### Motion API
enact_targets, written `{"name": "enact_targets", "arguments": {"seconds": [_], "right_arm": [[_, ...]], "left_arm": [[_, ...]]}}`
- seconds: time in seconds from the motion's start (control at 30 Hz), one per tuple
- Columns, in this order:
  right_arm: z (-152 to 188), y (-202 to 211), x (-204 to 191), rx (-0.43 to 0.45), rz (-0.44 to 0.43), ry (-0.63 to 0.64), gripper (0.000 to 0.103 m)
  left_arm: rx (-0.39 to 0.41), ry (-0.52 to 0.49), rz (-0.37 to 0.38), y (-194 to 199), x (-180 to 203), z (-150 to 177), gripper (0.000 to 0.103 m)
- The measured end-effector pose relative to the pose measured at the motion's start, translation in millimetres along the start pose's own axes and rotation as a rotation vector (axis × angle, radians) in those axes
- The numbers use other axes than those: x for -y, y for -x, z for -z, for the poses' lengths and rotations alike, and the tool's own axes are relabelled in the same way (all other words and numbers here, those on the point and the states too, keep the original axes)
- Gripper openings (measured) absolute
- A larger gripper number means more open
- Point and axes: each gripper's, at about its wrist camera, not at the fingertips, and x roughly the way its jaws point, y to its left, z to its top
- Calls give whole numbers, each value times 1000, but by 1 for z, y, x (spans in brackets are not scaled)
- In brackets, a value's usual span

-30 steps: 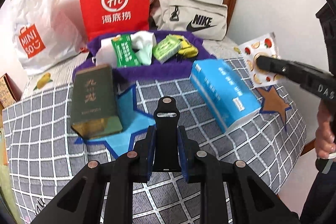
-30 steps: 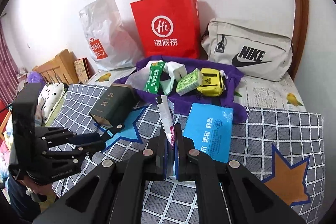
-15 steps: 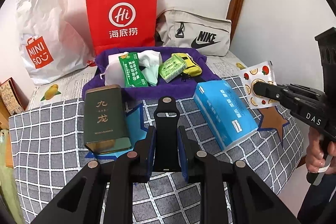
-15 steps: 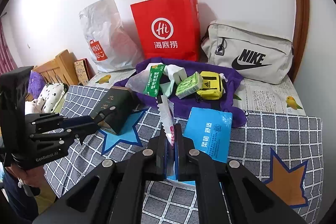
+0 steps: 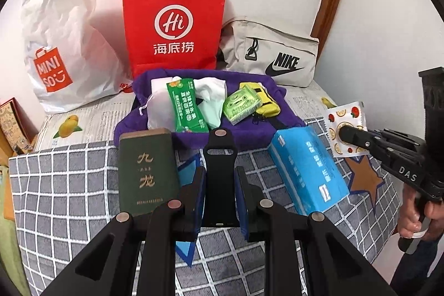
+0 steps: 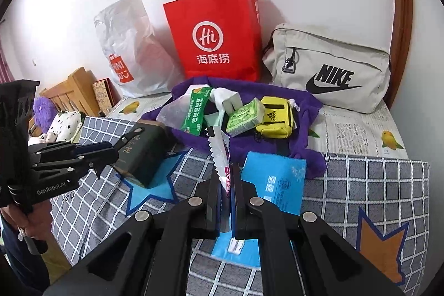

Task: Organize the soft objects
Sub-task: 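Carry the strap and snack packet in both grippers over the purple towel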

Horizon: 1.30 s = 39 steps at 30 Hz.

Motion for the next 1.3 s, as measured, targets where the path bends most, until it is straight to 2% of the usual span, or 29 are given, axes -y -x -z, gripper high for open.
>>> {"name": "enact_targets", "arguments": {"seconds": [0.57,1.3], "right_arm": [[-48,-38,17,-8,8,12,5],[-95,-135,62,-97,50,-14,5]], "left_arm": [[0,15,-20,-30,-23,-50,20],[-80,63,-35,-121,-66,-111,20]]}}
